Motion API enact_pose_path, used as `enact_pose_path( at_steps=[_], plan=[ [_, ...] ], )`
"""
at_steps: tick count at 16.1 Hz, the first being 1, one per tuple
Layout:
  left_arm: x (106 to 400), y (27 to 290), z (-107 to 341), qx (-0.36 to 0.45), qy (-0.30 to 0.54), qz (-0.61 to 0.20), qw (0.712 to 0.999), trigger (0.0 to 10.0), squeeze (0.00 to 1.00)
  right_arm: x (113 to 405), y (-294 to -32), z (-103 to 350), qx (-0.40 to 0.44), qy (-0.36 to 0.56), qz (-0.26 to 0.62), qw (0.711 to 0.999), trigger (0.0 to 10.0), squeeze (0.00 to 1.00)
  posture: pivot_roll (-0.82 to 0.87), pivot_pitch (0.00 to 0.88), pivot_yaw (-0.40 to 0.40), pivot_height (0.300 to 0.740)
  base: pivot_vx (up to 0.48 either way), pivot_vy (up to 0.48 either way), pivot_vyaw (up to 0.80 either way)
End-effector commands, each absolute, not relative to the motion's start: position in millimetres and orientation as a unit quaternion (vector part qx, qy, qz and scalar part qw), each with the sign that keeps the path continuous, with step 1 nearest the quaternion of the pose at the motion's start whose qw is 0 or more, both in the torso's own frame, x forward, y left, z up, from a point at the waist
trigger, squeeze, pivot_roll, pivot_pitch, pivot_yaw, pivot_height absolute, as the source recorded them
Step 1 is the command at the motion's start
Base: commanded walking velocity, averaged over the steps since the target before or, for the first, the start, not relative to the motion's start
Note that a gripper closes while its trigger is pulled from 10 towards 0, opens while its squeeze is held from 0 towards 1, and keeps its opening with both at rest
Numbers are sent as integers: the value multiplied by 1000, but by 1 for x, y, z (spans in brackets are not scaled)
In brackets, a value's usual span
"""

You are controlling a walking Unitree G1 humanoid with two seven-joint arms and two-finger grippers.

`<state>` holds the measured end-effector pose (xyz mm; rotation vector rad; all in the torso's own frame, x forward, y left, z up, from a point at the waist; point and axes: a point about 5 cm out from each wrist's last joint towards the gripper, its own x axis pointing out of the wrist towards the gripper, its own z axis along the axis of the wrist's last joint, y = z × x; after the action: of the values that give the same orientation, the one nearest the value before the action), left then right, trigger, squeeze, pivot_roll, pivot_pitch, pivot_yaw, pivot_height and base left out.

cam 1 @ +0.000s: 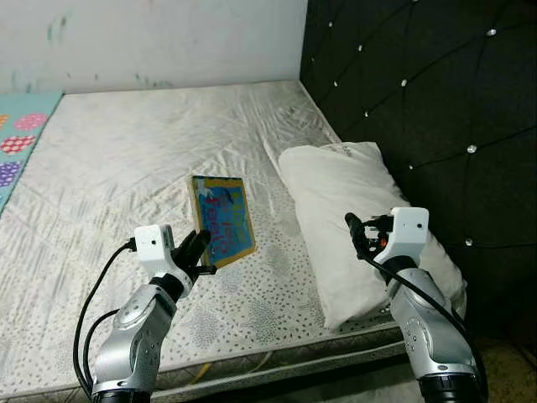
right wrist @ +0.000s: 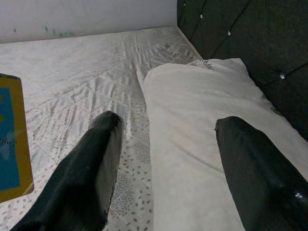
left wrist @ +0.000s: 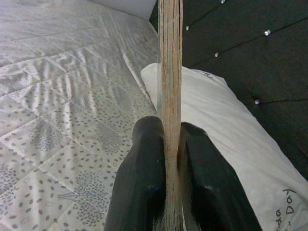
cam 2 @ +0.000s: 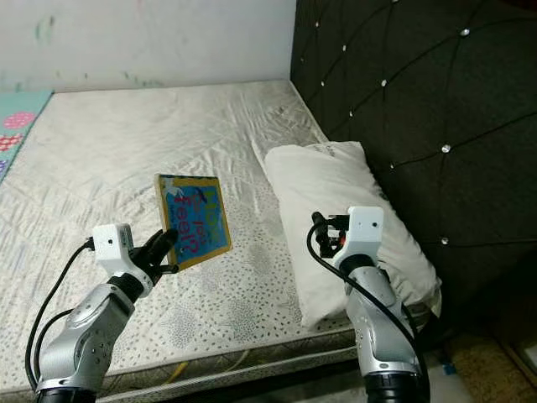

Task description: Clean up the room

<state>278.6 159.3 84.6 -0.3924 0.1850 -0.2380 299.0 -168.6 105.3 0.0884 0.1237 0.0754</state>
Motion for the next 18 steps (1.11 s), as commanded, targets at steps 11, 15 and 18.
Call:
enact_pose_path(
  at_steps=[11,15,18],
  plan=[
    [272,154,86,-190,114,-131,966,10000,0,297,-166,114,43,46,54,997,10000,0,-167,0,-5,740,0,0,-218],
    [271,154,87,-188,115,-132,966,10000,0,295,-161,116,35,36,73,996,10000,0,-164,0,-4,740,0,0,0],
    [271,154,88,-188,114,-128,967,10000,0,295,-159,116,34,35,81,996,10000,0,-161,0,-6,740,0,0,0]
  ],
)
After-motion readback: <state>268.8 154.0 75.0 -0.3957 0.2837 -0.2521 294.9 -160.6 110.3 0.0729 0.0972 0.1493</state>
